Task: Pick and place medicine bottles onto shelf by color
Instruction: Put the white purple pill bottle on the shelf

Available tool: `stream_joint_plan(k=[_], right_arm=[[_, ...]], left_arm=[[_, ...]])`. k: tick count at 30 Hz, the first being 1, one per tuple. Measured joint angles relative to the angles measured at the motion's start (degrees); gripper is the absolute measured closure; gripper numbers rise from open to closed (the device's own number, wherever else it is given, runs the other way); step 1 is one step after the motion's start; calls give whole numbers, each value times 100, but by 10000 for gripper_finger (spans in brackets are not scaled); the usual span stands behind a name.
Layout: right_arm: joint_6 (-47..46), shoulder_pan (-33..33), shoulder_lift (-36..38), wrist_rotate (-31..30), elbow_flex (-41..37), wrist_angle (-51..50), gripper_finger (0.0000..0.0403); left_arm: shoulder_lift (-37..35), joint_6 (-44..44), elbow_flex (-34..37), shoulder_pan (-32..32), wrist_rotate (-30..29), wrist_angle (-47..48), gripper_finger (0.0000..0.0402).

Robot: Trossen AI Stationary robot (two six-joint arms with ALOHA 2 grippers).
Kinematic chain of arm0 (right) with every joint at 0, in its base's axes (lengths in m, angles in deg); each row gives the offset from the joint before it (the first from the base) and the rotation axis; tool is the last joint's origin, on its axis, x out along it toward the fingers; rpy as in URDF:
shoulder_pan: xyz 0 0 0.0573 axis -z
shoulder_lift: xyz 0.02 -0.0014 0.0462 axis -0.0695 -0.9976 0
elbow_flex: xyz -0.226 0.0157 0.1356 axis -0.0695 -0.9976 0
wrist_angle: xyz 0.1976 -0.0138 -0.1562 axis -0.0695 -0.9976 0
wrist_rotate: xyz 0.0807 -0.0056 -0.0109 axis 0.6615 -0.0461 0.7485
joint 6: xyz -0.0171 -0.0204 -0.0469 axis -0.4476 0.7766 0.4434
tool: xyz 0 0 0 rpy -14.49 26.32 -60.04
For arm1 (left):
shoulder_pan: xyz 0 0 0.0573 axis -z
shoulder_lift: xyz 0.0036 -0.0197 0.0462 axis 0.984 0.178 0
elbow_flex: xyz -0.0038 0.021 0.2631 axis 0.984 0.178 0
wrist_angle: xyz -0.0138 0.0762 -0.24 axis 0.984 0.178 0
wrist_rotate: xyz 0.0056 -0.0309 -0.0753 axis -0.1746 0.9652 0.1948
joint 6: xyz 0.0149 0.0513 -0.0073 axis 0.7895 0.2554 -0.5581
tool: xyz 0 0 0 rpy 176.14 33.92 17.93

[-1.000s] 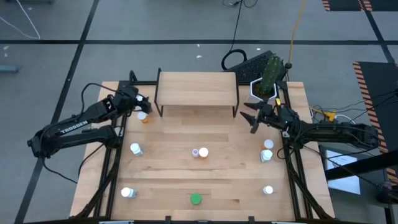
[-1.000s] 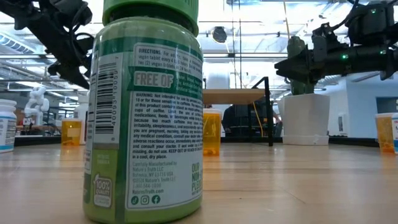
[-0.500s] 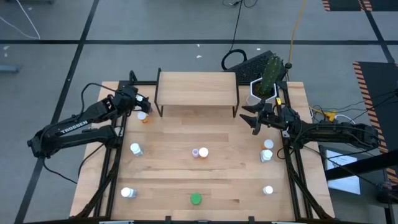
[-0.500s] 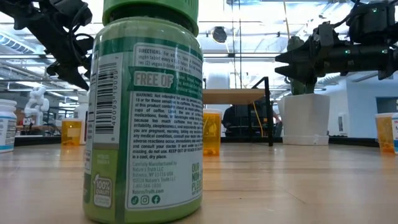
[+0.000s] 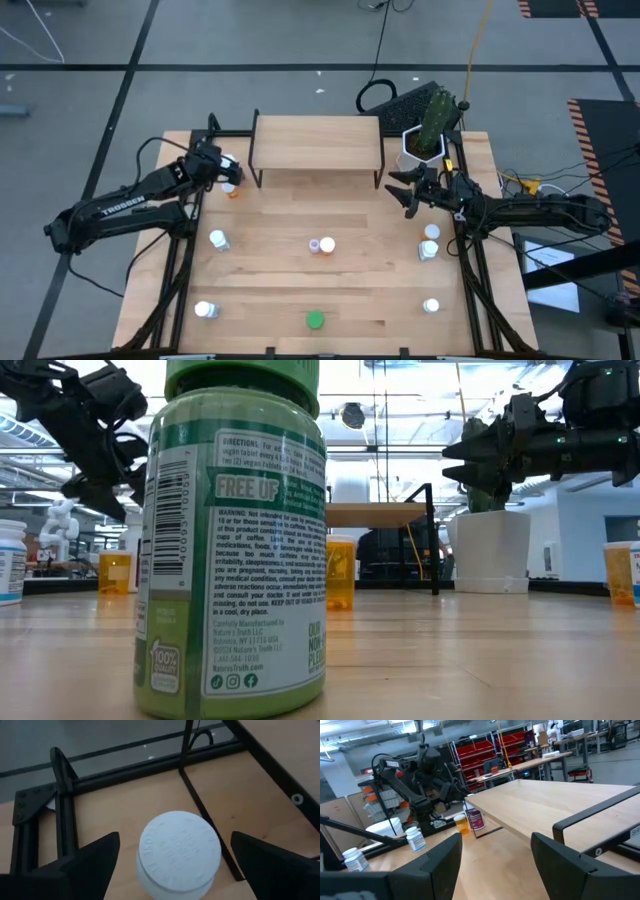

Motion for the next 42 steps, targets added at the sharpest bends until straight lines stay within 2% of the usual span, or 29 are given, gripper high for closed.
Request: stream_joint_plan(k=[5, 14, 17, 22, 27, 33, 38, 42], right_arm=[[12, 0, 0, 15, 0, -97, 169], [-132, 0, 2, 37, 0, -383, 169], [-145, 0, 0, 39, -2, -471, 169], [-262, 0, 1, 43, -2, -380, 169], [-287, 0, 0, 203, -2, -394, 169], [-194, -7, 0, 350, -2, -389, 169], [-52, -7, 0, 352, -2, -412, 169], [31, -7, 0, 483, -2, -482, 169]], left_arm=[[-1, -7, 42, -1, -70, -39, 59], [-2, 15, 42, 1, -154, -29, 151], [-2, 49, 42, 0, -102, -43, 164], [0, 95, -141, -1, -18, -17, 158], [0, 620, -816, 1, -23, -22, 164], [163, 1621, -2027, -1, -90, 56, 159], [762, 2193, -3051, -11, -105, 150, 162], [1563, 2679, -3842, -239, -81, 170, 161]])
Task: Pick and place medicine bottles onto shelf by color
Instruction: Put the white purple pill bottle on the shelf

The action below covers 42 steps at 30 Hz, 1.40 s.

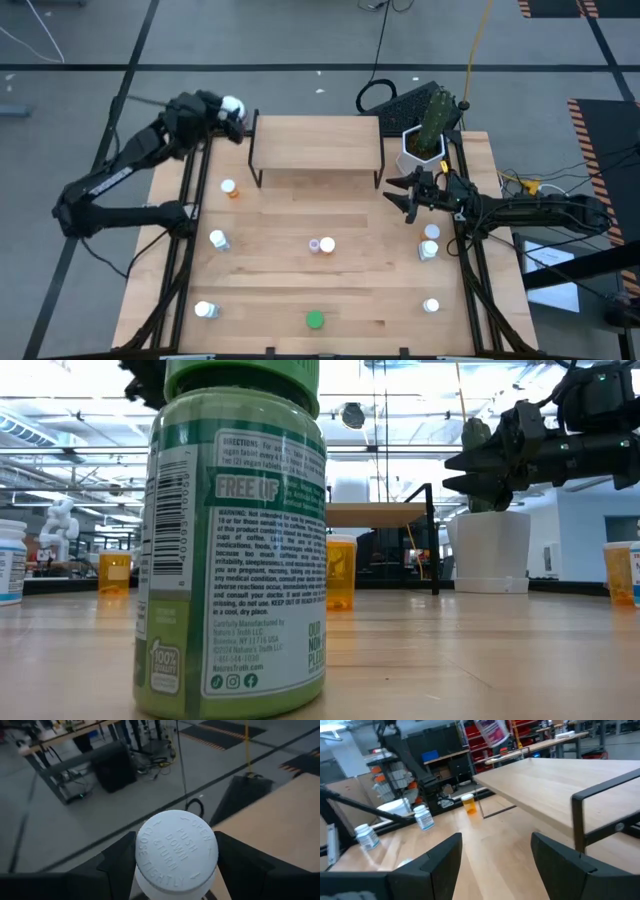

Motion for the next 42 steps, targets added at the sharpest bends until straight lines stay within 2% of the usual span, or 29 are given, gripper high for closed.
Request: stream_joint_plan(k=[4, 9, 13, 15, 19, 25, 35, 42], right_arm=[[42, -40, 0, 13, 0, 5, 169], [152, -68, 0, 9, 0, 1, 169], [149, -68, 0, 7, 0, -95, 169], [145, -68, 0, 5, 0, -126, 169], [134, -68, 0, 7, -1, -224, 169], [39, -68, 0, 9, -2, -298, 169], [-15, -68, 1, -1, -2, -255, 169], [-15, -76, 0, 7, -2, -259, 169]], left_arm=[[925, 354, -819, -327, 475, 20, 160], [1940, 614, -1906, -612, 1517, 8, 159], [2532, 929, -2518, -694, 2418, 150, 159], [2767, 1168, -2678, -695, 2614, 327, 159], [3140, 1508, -2735, -702, 2626, 645, 158], [3475, 1238, -2735, -873, 2725, 998, 158], [3594, 1078, -2756, -1110, 2833, 1114, 157], [3621, 1081, -2718, -1108, 2834, 1254, 114]])
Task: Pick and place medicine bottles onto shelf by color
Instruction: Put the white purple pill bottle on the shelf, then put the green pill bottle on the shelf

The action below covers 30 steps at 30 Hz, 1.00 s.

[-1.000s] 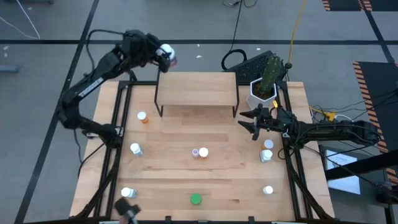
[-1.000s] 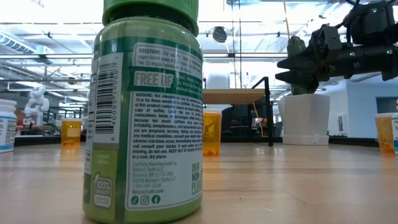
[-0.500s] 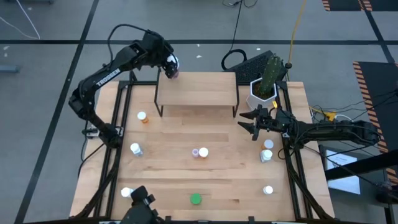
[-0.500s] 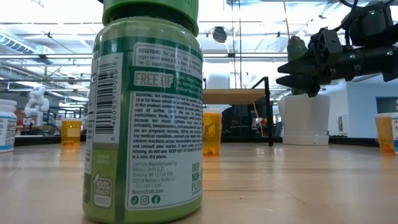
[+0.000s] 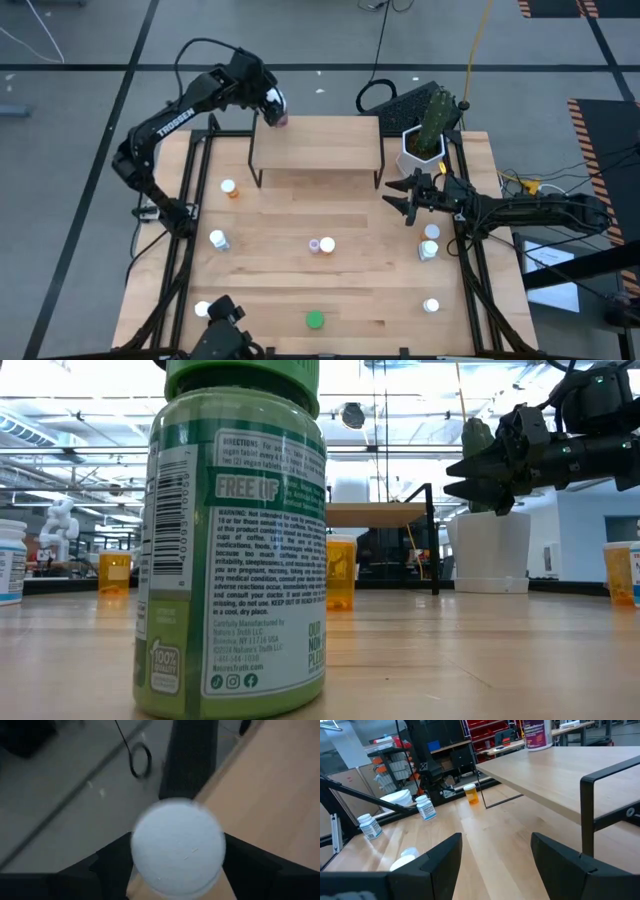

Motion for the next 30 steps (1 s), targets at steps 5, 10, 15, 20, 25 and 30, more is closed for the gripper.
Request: stream_joint_plan(k=[5, 10, 15, 20, 25, 30], right_arm=[[41, -117, 0, -11, 0, 7, 169], [63, -179, 0, -24, 0, 59, 169], [57, -179, 0, -26, 0, 56, 169], [61, -179, 0, -35, 0, 55, 169], [63, -179, 0, -27, 0, 55, 169], [192, -186, 0, 422, 0, 82, 169]], left_arm=[[-3, 41, -4, 11, -34, 165, 72], [-3, 48, -6, 11, -34, 384, 54], [-149, 169, -6, 61, -65, 527, 58], [-646, 147, -8, 134, -104, 521, 61], [-1176, -177, -15, 306, -123, 623, 62], [-1381, -548, -20, 903, -128, 1153, 69]])
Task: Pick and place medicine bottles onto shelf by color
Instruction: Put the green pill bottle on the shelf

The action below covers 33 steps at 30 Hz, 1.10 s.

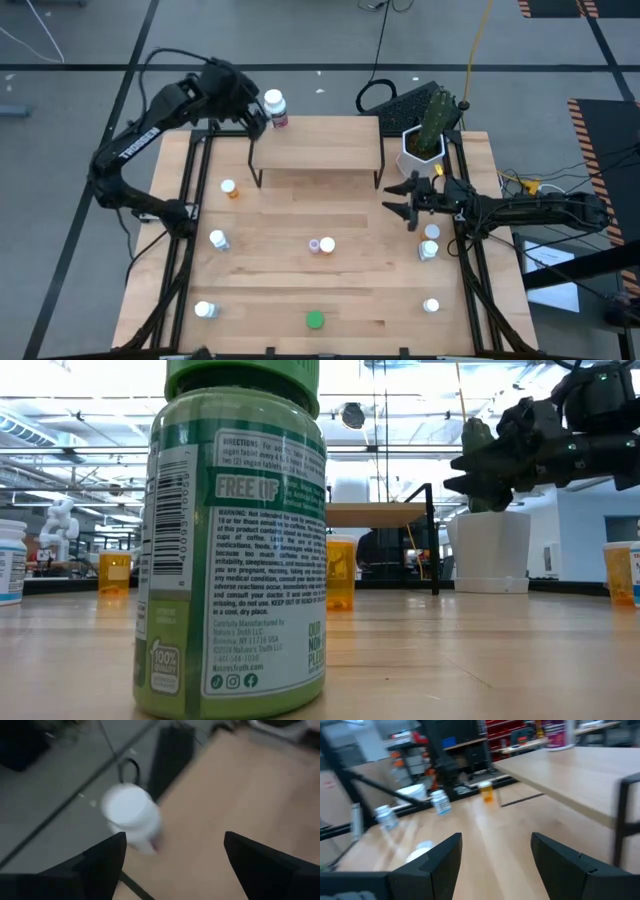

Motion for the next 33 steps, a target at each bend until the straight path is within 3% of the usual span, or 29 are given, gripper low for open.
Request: stream_joint_plan(k=[3, 7, 15, 20, 28, 33], right_arm=[[3, -17, 2, 159, 0, 90, 169], [7, -112, 0, 159, 0, 100, 169], [83, -253, 0, 137, 0, 187, 169], [417, -806, 4, 538, 32, 489, 169], [1191, -1511, -9, -554, 157, 491, 169], [1202, -1611, -22, -592, 157, 538, 169]], left_arm=[[14, -146, 44, 688, -72, 255, 87], [8, -421, 357, 1922, -125, -83, 115], [79, -445, 1507, 3952, -852, -2428, 146], [140, -488, 2336, 4560, -855, -3844, 141], [147, -875, 3435, 5051, -553, -4685, 133], [141, -1054, 4132, 5345, -471, -5699, 132]])
